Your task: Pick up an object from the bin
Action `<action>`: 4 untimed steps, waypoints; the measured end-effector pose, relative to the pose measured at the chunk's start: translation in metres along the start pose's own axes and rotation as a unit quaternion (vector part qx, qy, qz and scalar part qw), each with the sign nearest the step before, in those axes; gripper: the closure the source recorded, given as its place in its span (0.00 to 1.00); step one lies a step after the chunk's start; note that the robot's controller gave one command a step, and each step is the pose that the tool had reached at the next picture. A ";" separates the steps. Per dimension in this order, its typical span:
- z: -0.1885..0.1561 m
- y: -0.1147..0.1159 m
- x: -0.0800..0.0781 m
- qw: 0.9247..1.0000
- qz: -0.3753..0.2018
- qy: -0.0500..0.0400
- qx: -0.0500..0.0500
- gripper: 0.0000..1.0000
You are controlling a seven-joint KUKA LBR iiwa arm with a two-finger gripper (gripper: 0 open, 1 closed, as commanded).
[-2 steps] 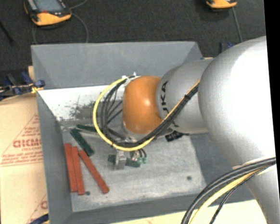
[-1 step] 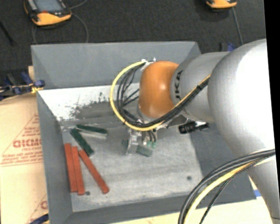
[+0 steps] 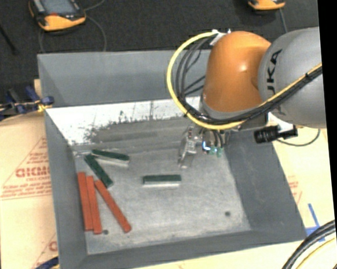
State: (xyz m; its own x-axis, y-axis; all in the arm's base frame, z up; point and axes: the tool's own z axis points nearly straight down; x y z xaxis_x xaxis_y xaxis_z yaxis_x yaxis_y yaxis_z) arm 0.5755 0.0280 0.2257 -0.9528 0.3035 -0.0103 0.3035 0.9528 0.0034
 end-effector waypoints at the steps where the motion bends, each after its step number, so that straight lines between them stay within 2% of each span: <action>1: 0.005 0.000 0.001 1.000 -0.001 0.003 0.001 0.00; 2: 0.153 0.035 0.002 0.999 -0.051 0.006 0.002 0.00; 3: 0.148 0.035 0.000 0.999 -0.049 0.004 0.001 1.00; 4: -0.002 0.043 -0.011 1.000 -0.024 -0.001 -0.001 1.00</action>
Offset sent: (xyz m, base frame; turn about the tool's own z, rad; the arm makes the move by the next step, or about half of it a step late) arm 0.0000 0.0000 0.0000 0.0000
